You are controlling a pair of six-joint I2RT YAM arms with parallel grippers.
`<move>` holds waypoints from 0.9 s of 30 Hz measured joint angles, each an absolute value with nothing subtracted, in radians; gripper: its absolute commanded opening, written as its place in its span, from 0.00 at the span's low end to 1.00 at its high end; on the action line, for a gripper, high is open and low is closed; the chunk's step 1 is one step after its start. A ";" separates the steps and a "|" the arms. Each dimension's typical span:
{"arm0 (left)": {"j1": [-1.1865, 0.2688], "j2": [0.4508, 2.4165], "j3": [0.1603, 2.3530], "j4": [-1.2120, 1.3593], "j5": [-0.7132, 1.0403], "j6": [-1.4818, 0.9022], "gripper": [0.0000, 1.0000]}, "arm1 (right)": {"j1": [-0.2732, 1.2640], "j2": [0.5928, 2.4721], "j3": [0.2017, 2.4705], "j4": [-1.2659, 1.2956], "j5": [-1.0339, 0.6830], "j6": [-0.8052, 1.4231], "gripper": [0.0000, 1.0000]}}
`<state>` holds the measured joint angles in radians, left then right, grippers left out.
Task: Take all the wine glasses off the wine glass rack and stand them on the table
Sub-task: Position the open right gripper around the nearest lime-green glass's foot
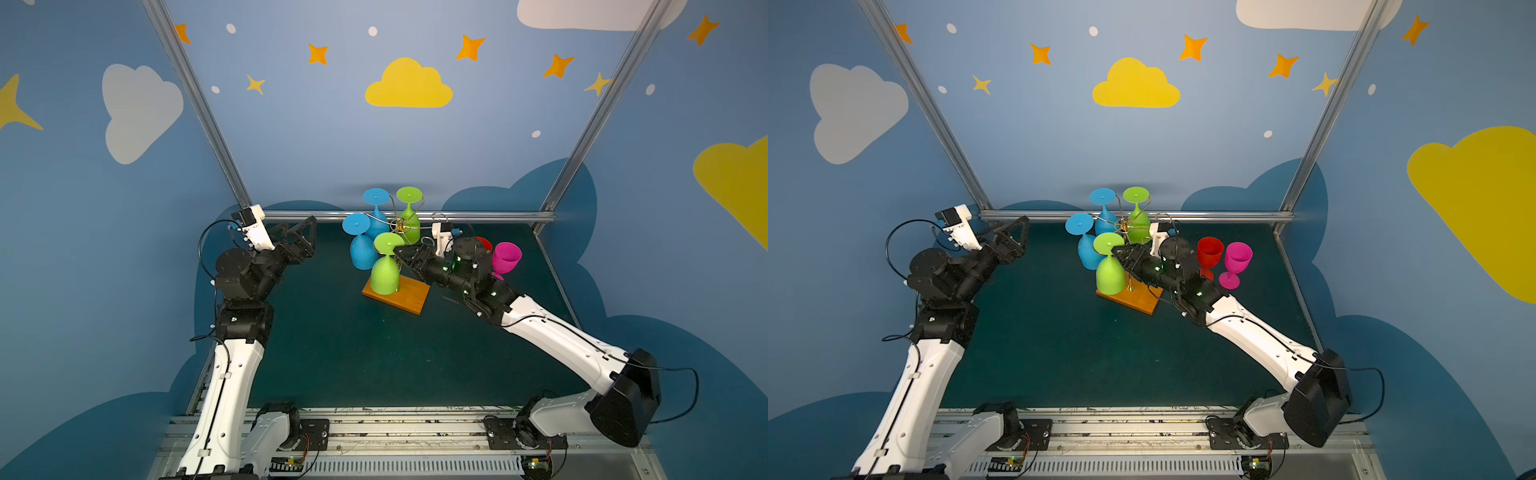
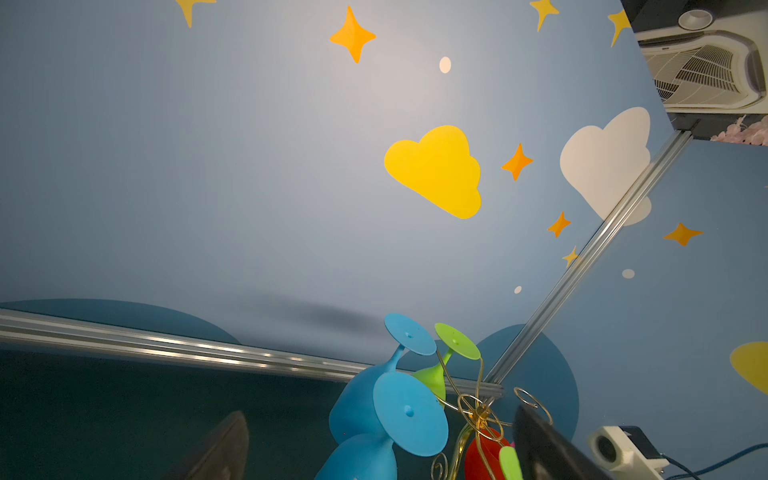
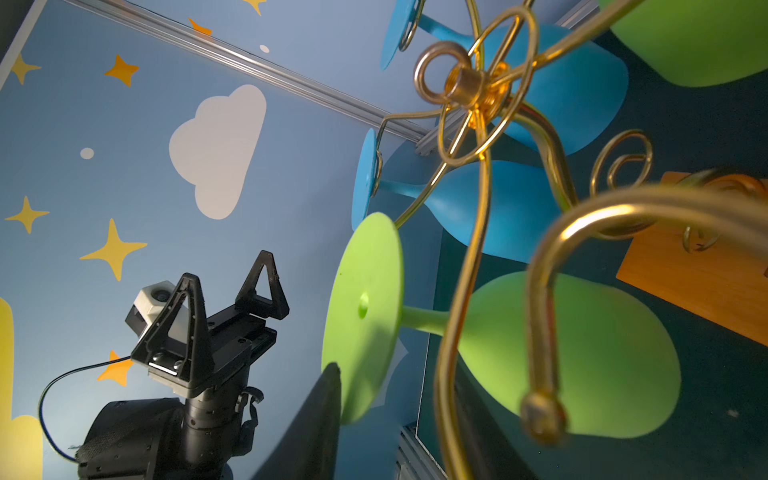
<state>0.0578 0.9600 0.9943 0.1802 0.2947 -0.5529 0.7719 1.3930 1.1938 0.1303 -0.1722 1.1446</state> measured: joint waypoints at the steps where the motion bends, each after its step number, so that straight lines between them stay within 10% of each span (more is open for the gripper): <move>1: 0.058 0.960 0.994 0.180 0.295 -0.553 0.98 | 0.771 1.395 1.194 0.130 -0.172 1.145 0.36; 27: 0.056 0.953 0.994 0.176 0.294 -0.547 0.98 | 0.757 1.399 1.213 0.160 -0.183 1.174 0.00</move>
